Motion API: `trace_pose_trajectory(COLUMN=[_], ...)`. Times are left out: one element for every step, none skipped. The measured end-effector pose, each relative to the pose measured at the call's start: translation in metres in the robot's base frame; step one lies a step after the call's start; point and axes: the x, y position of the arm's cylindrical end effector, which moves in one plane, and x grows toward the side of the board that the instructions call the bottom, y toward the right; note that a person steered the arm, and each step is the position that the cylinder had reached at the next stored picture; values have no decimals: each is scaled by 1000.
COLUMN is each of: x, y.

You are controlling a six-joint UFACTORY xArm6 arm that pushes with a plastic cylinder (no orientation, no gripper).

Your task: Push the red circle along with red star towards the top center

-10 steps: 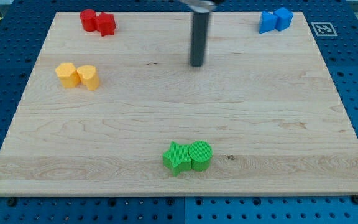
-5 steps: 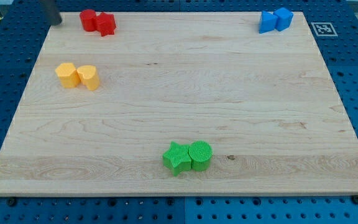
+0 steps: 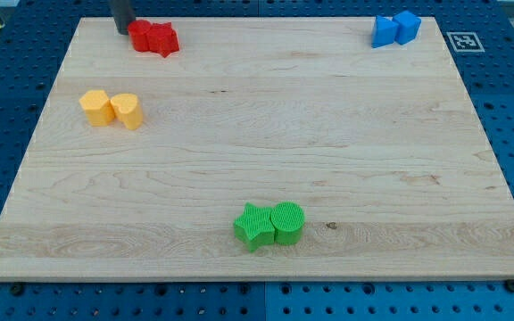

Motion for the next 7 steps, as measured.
trace_pose_trajectory(x=[4,7,12,17,18,16,18], y=[-32,-46,-44,-37,-22,-7,11])
